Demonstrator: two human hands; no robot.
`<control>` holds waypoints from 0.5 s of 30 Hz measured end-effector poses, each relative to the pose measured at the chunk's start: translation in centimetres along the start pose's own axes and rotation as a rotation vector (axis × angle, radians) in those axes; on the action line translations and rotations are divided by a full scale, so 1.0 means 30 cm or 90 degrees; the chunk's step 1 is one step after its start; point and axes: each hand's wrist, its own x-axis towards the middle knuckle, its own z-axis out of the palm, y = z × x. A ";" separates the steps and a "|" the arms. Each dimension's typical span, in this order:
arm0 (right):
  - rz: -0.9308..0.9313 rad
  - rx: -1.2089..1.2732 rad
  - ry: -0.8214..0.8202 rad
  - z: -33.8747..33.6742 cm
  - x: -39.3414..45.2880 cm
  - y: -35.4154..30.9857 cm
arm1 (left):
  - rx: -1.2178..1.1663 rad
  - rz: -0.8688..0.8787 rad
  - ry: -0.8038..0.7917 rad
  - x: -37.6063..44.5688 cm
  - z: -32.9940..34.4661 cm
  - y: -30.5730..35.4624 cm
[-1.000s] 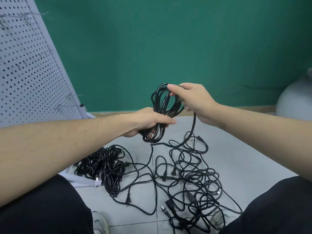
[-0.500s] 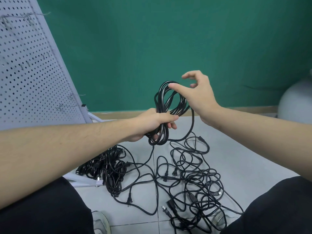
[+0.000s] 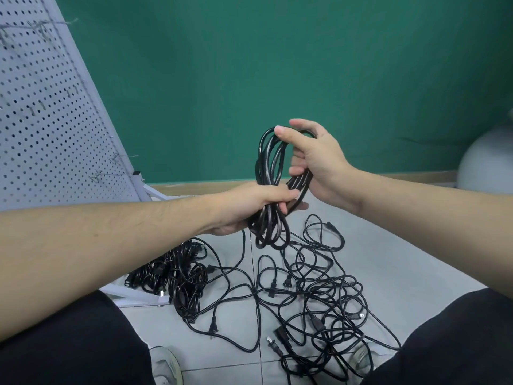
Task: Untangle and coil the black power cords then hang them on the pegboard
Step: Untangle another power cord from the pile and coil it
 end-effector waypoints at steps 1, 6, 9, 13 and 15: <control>0.001 0.015 -0.008 0.005 -0.003 -0.005 | -0.032 -0.008 -0.023 -0.002 0.005 0.009; 0.040 0.053 -0.001 0.016 -0.002 -0.015 | -0.087 0.010 -0.044 -0.005 0.008 0.016; 0.098 0.091 -0.013 -0.008 0.009 -0.014 | -0.110 0.048 0.026 0.004 -0.003 0.013; 0.150 -0.123 -0.124 -0.045 -0.008 0.063 | -0.216 0.083 0.104 -0.009 0.002 0.061; 0.161 -0.339 -0.220 -0.058 -0.027 0.119 | -0.278 0.093 0.103 -0.018 0.007 0.086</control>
